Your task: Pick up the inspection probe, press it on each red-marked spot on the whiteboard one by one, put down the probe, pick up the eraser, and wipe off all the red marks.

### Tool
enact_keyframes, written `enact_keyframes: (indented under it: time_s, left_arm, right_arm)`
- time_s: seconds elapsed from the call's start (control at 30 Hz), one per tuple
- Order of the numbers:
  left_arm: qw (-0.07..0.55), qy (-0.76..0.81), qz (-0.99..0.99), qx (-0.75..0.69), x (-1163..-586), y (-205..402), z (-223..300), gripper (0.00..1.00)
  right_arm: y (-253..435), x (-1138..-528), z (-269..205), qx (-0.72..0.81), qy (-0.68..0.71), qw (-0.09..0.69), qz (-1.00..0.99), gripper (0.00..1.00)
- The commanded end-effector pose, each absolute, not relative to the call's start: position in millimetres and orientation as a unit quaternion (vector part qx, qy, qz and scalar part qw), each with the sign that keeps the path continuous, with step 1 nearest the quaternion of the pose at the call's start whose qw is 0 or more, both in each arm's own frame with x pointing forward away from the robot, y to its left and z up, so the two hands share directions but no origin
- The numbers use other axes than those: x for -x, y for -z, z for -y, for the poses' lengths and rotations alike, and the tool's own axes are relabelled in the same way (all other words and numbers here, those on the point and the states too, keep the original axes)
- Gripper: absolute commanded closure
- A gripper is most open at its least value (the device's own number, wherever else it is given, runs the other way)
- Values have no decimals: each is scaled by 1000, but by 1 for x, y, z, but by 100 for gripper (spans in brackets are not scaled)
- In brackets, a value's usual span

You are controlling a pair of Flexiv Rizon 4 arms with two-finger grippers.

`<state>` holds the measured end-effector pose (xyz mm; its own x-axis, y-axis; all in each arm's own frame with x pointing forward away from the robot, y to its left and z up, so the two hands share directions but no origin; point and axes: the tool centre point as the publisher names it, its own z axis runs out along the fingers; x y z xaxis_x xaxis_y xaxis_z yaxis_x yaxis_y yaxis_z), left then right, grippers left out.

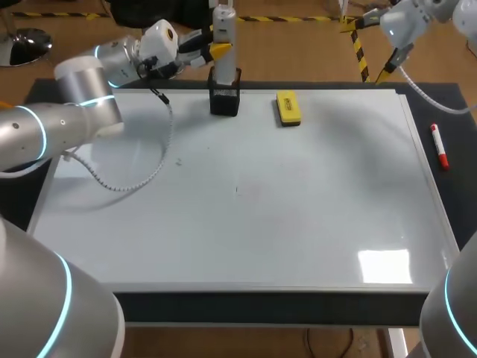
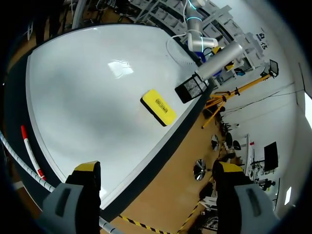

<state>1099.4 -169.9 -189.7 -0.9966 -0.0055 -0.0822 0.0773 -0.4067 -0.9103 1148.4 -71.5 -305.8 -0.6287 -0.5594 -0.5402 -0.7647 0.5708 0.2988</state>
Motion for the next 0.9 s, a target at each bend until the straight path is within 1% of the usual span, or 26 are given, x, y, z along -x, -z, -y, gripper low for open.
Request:
enact_keyframes:
  time_s: [0.03,0.9]
  left_arm:
    - [12,841,-538,-48,-1108,196,171,100]
    - [29,847,-531,-11,-1117,214,163,100]
  right_arm:
    - [305,-1149,72,385,-259,195,-864,0]
    - [305,-1149,72,385,-259,195,-864,0]
